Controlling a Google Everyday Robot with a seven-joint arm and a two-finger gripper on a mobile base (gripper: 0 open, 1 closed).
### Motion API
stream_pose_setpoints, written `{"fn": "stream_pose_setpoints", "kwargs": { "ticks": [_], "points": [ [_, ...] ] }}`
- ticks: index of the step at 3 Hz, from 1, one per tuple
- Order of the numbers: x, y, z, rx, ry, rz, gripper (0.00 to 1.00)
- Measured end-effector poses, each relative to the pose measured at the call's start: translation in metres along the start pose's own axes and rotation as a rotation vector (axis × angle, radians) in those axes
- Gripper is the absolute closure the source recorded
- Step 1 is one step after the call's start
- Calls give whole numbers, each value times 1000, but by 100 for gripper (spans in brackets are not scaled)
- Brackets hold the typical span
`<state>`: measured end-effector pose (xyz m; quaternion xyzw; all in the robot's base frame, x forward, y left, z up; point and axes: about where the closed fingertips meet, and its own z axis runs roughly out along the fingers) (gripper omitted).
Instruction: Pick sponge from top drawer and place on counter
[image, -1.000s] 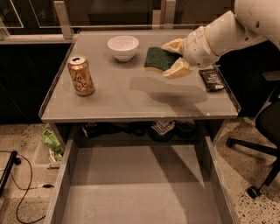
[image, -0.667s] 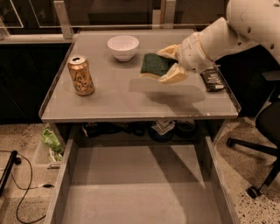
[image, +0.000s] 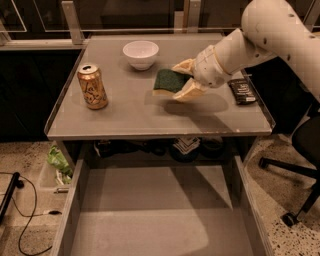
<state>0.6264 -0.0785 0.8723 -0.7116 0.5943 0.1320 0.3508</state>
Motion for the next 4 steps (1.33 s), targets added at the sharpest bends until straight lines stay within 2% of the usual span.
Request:
{"fn": "stream_pose_setpoints", "kwargs": {
  "ticks": [2,3,4],
  "points": [
    [3,-7,20,-41,-17,54,100],
    [14,-10,26,-54,-15,101,100],
    [26,-12,30,-52,-2,146,81]
  ]
}}
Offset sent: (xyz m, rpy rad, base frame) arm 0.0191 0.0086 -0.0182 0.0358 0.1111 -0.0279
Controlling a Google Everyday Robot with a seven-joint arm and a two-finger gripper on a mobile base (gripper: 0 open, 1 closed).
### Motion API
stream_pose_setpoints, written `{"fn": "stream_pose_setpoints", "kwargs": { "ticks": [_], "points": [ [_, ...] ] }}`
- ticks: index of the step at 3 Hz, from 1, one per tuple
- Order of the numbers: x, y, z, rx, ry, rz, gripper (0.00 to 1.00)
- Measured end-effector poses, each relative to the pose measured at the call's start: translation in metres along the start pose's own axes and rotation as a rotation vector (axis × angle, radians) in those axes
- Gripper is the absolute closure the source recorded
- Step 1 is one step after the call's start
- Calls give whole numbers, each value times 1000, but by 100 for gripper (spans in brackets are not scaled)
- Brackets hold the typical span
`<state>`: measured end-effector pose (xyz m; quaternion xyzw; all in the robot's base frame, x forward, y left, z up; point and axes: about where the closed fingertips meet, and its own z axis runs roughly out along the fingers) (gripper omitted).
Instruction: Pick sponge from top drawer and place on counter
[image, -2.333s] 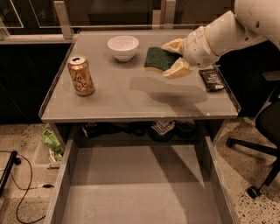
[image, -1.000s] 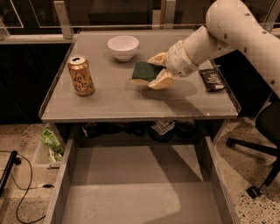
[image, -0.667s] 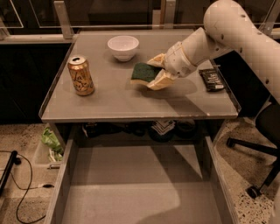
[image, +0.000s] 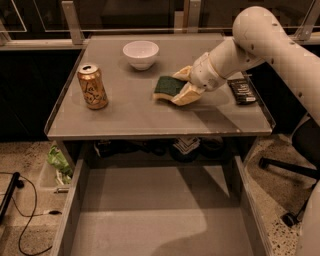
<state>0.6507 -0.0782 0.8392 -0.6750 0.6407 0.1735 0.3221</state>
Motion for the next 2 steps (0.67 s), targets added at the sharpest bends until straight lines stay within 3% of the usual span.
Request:
{"fn": "stream_pose_setpoints", "kwargs": {
  "ticks": [2],
  "points": [
    [0,0,0,0,0,1,35]
  ]
}}
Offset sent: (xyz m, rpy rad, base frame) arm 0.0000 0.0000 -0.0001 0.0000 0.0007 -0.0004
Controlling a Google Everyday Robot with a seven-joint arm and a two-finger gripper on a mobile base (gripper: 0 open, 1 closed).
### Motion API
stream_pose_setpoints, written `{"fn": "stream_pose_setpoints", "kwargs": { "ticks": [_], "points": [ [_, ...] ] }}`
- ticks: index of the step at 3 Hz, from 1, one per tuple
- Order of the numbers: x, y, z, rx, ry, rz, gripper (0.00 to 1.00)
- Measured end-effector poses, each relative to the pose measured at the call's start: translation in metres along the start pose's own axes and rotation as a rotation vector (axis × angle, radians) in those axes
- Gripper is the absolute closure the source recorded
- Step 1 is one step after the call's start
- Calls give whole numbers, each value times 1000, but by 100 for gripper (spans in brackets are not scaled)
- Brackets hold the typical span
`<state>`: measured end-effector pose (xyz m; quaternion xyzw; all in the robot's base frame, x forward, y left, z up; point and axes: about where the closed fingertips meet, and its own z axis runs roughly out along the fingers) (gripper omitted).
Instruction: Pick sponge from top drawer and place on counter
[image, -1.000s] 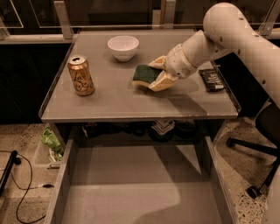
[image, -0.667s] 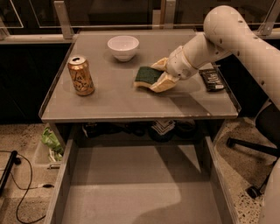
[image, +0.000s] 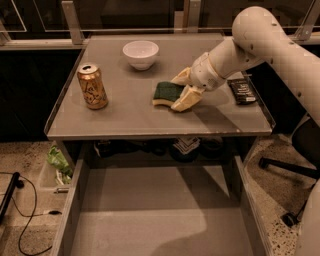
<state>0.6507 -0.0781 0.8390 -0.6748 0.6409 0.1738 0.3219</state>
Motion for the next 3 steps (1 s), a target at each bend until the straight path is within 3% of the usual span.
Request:
{"fn": "stream_pose_setpoints", "kwargs": {
  "ticks": [1,2,3],
  "points": [
    [0,0,0,0,0,0,11],
    [0,0,0,0,0,0,0],
    [0,0,0,0,0,0,0]
  ]
}}
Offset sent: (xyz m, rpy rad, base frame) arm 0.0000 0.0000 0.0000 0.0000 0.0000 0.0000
